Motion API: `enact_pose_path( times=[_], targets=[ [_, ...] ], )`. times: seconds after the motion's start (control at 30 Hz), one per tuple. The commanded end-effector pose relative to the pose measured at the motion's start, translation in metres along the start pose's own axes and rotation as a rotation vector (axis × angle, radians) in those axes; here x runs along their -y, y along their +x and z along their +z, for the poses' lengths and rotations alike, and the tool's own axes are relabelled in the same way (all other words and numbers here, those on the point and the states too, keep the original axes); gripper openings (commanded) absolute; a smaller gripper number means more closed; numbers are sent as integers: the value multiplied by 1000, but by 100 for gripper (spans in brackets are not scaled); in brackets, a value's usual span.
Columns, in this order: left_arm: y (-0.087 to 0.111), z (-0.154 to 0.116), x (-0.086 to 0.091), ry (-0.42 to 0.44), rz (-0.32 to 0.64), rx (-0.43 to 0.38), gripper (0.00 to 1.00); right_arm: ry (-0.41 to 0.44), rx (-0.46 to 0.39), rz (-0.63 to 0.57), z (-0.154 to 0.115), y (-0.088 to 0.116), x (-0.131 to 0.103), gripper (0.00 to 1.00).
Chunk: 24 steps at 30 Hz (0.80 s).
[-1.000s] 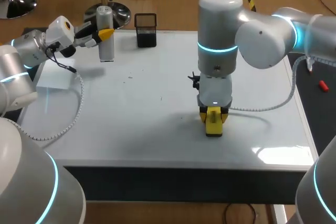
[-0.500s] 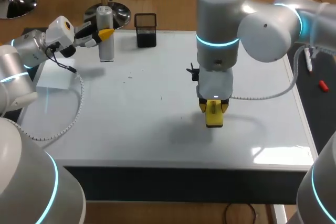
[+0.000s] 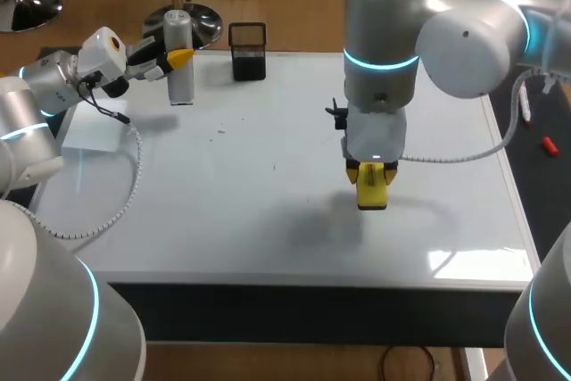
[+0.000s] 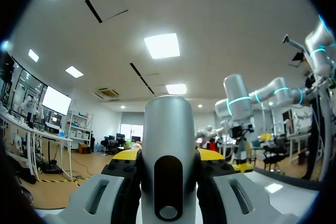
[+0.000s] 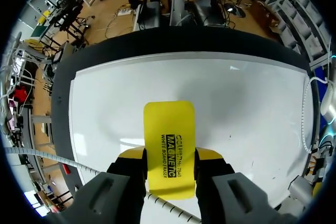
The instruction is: Pick up the inspection probe, press it on each red-marked spot on the whiteboard one by one, put down the probe, pick up the eraser, and wipe off all the red marks.
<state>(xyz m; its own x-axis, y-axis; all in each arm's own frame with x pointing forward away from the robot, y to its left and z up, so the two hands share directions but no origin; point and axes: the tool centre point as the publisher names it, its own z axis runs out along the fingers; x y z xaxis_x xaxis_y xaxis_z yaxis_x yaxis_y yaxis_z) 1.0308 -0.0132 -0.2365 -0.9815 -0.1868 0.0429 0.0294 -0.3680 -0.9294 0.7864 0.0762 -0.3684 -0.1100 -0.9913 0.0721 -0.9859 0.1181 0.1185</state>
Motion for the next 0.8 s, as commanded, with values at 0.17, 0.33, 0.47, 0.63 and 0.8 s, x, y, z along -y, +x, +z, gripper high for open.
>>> enact_pose_path(
  times=[0.17,0.33,0.47,0.63,0.8],
  targets=[
    [0,0,1,1,1,0,0,4,0,-2,-1,2,-1,0],
    [0,0,1,1,1,0,0,4,0,-1,-1,3,4,0],
    [0,0,1,1,1,0,0,24,-18,-5,-2,2,26,0],
    [0,0,1,1,1,0,0,43,-18,1,-5,6,50,0],
    [0,0,1,1,1,0,0,50,-11,15,-4,11,74,0]
  ],
)
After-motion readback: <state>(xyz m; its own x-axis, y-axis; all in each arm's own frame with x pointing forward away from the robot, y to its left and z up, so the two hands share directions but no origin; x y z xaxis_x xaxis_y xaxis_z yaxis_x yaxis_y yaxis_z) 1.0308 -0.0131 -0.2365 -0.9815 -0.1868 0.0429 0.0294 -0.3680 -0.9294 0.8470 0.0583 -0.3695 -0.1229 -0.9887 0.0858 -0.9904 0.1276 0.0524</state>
